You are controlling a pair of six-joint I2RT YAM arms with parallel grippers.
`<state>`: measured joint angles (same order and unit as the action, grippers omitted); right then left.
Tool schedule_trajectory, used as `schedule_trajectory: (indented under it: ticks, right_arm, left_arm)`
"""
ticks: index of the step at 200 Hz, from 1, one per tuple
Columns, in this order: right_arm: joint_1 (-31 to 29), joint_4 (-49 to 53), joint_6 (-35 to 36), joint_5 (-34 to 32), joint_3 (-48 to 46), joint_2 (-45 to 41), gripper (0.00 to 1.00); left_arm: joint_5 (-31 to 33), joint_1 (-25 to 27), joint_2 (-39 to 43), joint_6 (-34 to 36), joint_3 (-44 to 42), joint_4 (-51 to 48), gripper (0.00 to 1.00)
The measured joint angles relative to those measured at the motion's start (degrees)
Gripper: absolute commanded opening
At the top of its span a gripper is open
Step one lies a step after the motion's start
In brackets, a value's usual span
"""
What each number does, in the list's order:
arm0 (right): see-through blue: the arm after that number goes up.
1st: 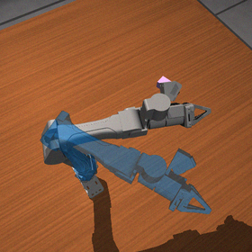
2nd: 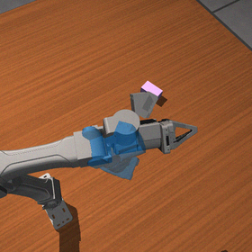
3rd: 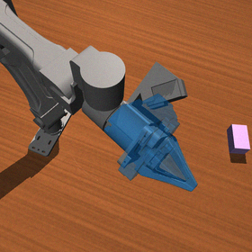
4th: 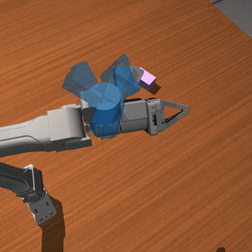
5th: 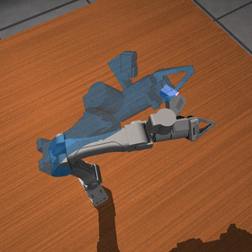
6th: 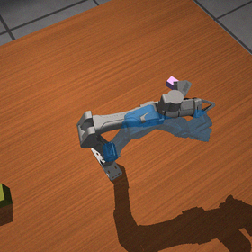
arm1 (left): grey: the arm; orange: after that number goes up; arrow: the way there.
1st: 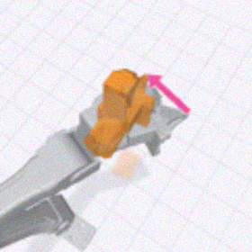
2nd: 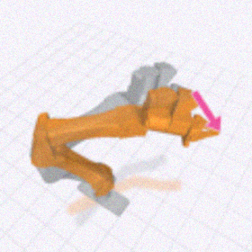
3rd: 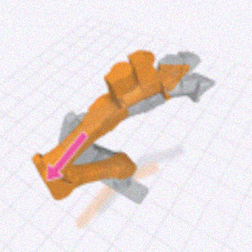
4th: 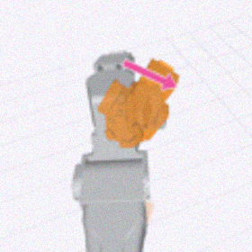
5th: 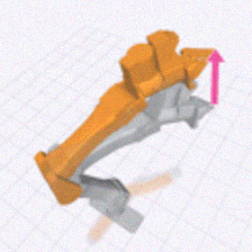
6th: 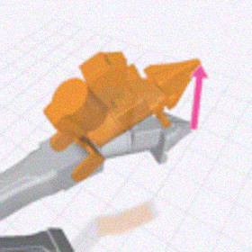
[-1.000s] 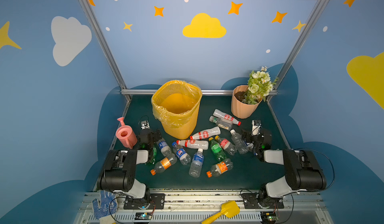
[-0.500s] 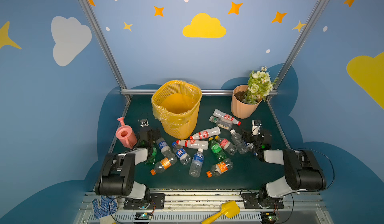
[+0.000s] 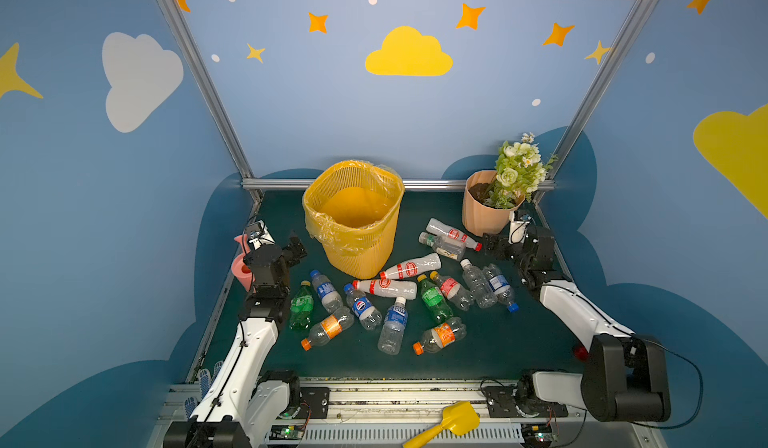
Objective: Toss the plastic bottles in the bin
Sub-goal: 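Reach the left gripper down to the crumpled white bottle among the pile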
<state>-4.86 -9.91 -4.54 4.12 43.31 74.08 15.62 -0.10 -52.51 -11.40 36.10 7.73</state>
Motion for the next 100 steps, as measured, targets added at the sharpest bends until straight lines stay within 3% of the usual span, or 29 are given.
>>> schedule_trajectory:
  ticks: [47,100]
  right_arm:
    - [-1.5,5.9,-2.2,0.9,0.4,-0.8,0.97]
    - [-1.5,7.4,-4.5,0.1,0.4,-0.9,0.97]
  left_arm:
    - [-2.7,3.3,7.3,3.6,4.6,-7.8,1.0]
    - [-0.3,17.5,8.8,15.5,14.6,-13.9,1.0]
